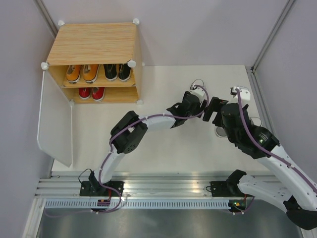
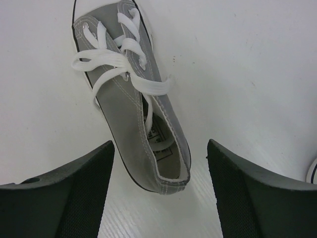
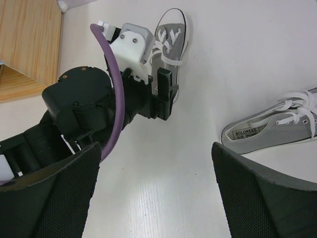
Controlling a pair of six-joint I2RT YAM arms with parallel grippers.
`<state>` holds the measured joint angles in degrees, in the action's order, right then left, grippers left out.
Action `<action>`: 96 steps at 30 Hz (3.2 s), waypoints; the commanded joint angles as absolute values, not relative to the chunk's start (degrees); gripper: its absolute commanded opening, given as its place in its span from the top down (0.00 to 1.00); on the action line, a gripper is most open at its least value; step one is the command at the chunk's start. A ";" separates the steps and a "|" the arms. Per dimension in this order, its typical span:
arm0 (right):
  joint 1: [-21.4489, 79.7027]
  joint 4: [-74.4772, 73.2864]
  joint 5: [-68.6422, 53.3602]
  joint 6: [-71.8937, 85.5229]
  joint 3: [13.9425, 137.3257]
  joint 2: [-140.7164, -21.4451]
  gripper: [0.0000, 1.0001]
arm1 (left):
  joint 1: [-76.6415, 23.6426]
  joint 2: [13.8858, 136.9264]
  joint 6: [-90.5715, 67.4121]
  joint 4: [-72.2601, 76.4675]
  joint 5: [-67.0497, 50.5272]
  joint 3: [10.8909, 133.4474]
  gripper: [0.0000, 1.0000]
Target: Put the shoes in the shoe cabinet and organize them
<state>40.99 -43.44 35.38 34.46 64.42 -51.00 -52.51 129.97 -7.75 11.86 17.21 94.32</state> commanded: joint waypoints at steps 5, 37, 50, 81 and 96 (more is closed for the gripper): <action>41.04 -42.45 37.27 36.56 63.28 -47.55 0.04 | -53.96 131.75 -15.29 1.06 19.16 100.37 0.24; 41.13 -39.47 33.67 34.54 54.41 -42.19 0.05 | -53.96 106.27 -34.09 -8.24 39.90 64.27 0.98; 41.04 -35.16 28.91 35.86 50.71 -44.73 0.06 | -54.05 92.90 -43.24 -13.36 40.51 50.54 0.70; 41.05 -34.45 29.44 34.98 50.62 -46.93 0.06 | -53.61 97.04 -39.18 -5.52 39.82 53.09 0.98; 41.05 -34.36 29.53 34.45 50.27 -44.91 0.06 | -55.99 84.91 -62.21 -33.57 39.64 45.98 0.98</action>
